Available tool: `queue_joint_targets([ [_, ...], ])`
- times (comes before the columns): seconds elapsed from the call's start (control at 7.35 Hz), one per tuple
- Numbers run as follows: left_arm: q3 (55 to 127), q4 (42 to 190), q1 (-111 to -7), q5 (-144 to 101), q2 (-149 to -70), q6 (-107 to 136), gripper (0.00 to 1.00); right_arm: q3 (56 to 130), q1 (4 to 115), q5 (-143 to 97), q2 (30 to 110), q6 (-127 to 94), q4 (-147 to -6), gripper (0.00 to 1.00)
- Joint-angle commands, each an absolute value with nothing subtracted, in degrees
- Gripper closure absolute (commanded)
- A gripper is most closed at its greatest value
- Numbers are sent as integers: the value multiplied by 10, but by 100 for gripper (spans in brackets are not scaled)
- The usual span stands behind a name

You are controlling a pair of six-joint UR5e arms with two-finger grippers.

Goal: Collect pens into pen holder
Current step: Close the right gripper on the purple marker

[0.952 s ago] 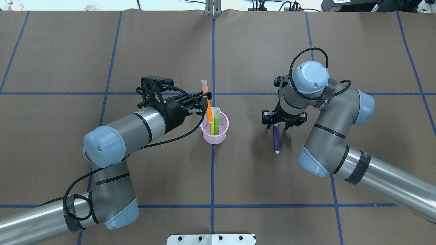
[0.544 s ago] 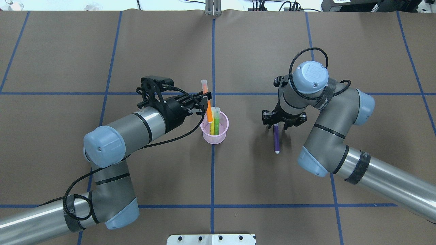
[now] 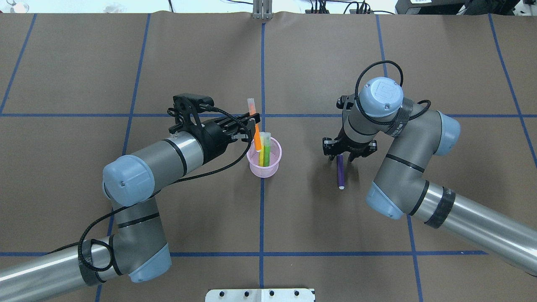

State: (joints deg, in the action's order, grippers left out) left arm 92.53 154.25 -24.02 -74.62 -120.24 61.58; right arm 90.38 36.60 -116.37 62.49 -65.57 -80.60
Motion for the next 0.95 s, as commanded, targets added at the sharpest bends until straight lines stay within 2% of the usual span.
queue_joint_targets([
  [0.0, 924, 1542, -241, -746, -1202, 615, 100, 903, 366, -1164, 624, -655, -806, 55],
  [0.41, 924, 1542, -241, -746, -1202, 616, 100, 903, 366, -1162, 622, -655, -809, 93],
  [0.54, 924, 1542, -241, -746, -1202, 615, 100, 904, 366, -1161, 621, -654, -809, 100],
  [0.82, 924, 1542, -240, -746, -1204, 616, 100, 911, 380, -1166, 614, -654, -809, 100],
])
